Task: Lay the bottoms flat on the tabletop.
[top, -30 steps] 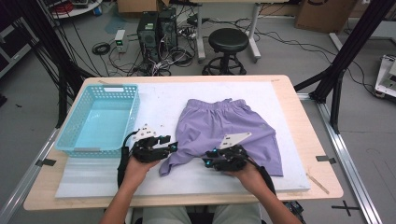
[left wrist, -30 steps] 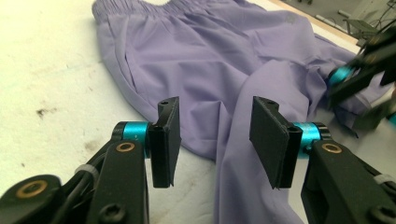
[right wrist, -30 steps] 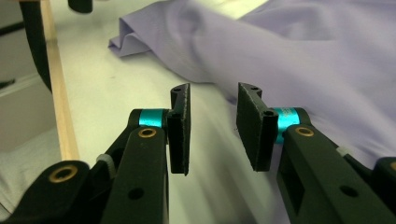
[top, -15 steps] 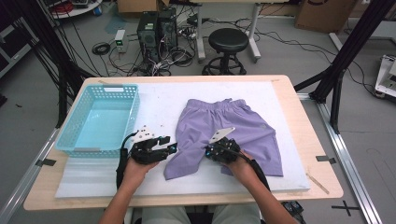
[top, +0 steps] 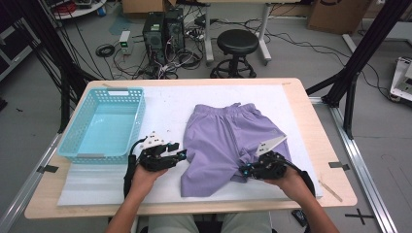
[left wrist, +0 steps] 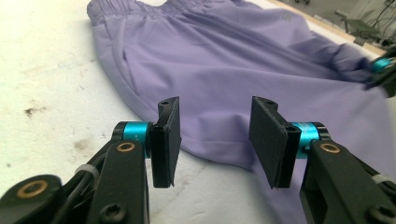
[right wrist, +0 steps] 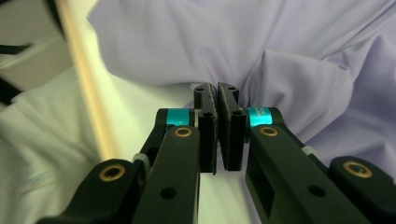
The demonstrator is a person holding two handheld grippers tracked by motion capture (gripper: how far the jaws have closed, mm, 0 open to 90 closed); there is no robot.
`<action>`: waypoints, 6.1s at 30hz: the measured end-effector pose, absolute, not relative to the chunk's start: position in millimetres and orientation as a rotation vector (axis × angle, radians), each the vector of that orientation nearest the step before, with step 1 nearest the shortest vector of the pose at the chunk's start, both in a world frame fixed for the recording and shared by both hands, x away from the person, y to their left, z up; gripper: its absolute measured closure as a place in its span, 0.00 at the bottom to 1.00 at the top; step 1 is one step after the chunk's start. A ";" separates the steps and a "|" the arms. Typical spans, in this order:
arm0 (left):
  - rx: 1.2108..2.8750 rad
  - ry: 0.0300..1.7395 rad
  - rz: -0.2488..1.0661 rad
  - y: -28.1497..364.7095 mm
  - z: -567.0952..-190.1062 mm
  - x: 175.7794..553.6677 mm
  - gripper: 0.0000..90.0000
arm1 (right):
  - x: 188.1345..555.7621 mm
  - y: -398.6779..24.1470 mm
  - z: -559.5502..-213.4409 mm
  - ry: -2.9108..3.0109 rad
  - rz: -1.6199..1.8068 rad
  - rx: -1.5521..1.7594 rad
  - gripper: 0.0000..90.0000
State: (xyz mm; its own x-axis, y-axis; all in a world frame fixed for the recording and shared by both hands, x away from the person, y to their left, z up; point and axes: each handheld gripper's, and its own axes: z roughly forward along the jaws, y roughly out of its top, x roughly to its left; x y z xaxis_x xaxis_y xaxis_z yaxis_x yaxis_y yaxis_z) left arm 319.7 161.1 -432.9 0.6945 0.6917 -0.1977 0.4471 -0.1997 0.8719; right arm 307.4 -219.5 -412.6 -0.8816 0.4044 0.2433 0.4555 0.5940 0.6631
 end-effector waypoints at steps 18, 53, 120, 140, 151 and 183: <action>2.095 0.953 0.389 104.3 -449.7 342.2 0.52 | 351.2 -251.6 -409.6 -2.762 -1.297 -1.465 0.46; 1.914 1.207 0.570 142.1 -426.3 426.1 0.62 | 493.2 -162.1 -413.4 -2.836 -1.165 -1.609 0.77; 2.121 0.786 0.280 58.4 -451.1 304.6 0.82 | 291.5 -268.7 -417.6 -2.880 -1.456 -1.490 0.62; 2.037 0.863 0.219 85.8 -436.4 307.6 0.64 | 293.4 -234.5 -421.6 -2.910 -1.431 -1.294 0.62; 1.883 0.988 0.325 147.8 -432.3 305.2 0.58 | 285.1 -207.3 -417.9 -2.893 -1.519 -1.121 0.68; 1.880 1.063 0.307 174.5 -446.0 295.0 0.57 | 271.5 -186.7 -433.1 -2.902 -1.267 -0.872 0.91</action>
State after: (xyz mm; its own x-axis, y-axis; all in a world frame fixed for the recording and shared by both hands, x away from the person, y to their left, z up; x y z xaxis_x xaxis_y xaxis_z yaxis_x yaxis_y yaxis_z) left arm 295.0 174.5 -446.0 0.5956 0.7757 -0.2086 0.5454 -0.1999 0.8140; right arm 271.5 -186.7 -433.1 -0.8496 0.5216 0.0781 0.4119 0.5638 0.7158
